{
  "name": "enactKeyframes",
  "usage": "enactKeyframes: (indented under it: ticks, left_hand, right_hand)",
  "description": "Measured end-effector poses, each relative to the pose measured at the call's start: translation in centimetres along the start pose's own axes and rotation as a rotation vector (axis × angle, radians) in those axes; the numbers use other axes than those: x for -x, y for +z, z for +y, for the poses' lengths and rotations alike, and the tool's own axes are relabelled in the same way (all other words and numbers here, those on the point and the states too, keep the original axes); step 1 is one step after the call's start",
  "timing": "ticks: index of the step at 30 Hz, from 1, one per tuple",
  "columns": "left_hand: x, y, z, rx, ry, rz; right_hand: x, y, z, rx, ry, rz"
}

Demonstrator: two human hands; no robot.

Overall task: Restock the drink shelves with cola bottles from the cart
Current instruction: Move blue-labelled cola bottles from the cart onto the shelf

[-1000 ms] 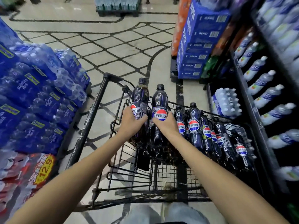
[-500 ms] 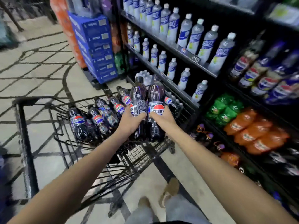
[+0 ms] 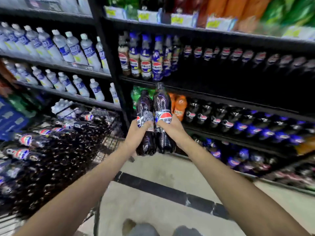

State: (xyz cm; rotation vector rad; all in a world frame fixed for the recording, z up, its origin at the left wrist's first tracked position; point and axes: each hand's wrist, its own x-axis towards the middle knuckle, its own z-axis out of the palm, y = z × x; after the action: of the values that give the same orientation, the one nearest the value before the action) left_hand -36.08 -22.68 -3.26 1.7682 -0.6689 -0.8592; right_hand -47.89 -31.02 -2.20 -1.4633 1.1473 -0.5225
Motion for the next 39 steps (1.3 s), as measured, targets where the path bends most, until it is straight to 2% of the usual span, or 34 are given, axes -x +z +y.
enactKeyframes:
  ticks: [4,8,15,22,29,39]
  left_hand:
    - [1.6,9.0,1.6,0.114,-0.049,-0.146]
    - [3.4,16.8,2.9,0.183,-0.108,-0.198]
    - [3.9,25.8,4.7,0.08,-0.048,-0.282]
    - [-1.1,31.2,7.3,-0.062,0.036,-0.322]
    - [-10.3,35.5,11.1,-0.192,0.177,-0.341]
    - [-21.2,39.4,14.0,-0.097,0.379,-0.282]
  right_hand:
    - [1.5,-9.4,2.4,-0.014,0.014,0.047]
    - [2.5,-17.1,5.0,-0.012,0.012,0.117]
    - [2.6,-26.1,7.9,-0.065,0.04,0.176]
    - [-2.1,-31.2,7.9,-0.115,0.035,0.256]
    - [-10.9,-35.1,6.4,-0.025,-0.003,0.342]
    - [-21.6,-36.7,4.0,-0.107,-0.164,0.459]
